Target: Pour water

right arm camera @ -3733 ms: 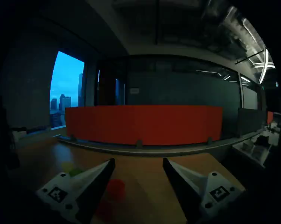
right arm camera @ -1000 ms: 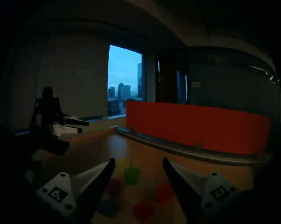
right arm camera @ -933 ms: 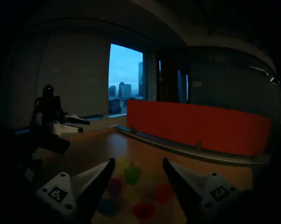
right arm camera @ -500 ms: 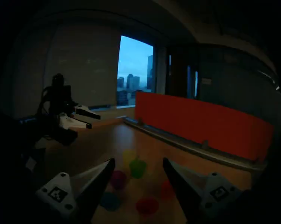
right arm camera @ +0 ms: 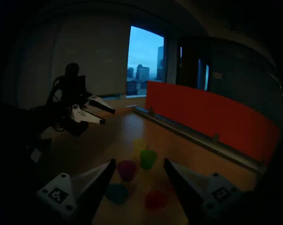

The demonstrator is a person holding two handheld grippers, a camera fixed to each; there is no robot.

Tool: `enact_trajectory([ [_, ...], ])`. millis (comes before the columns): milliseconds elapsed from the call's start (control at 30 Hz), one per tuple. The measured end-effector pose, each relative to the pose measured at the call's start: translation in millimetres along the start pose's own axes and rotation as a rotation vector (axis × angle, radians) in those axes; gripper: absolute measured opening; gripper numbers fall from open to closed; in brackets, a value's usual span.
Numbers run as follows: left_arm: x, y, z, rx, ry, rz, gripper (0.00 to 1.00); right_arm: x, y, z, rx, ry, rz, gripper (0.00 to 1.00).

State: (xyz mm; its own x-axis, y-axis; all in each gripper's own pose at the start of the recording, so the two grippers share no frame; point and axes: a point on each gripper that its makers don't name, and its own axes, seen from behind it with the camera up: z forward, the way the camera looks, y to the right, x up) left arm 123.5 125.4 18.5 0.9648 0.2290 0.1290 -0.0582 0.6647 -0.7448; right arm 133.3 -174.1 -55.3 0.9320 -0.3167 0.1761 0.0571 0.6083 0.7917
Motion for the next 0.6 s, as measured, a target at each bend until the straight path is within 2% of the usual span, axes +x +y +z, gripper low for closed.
enact_trajectory([
  [267,-9.9,5.5,12.4,-0.029,-0.028,0.033,0.99,-17.4,-5.7,6.5,0.020,-0.035,0.004,0.98],
  [600,-25.2,1.4,30.4,-0.042,-0.071,0.051,0.99,-33.5,-16.8,12.7,0.051,-0.060,-0.011,0.98],
])
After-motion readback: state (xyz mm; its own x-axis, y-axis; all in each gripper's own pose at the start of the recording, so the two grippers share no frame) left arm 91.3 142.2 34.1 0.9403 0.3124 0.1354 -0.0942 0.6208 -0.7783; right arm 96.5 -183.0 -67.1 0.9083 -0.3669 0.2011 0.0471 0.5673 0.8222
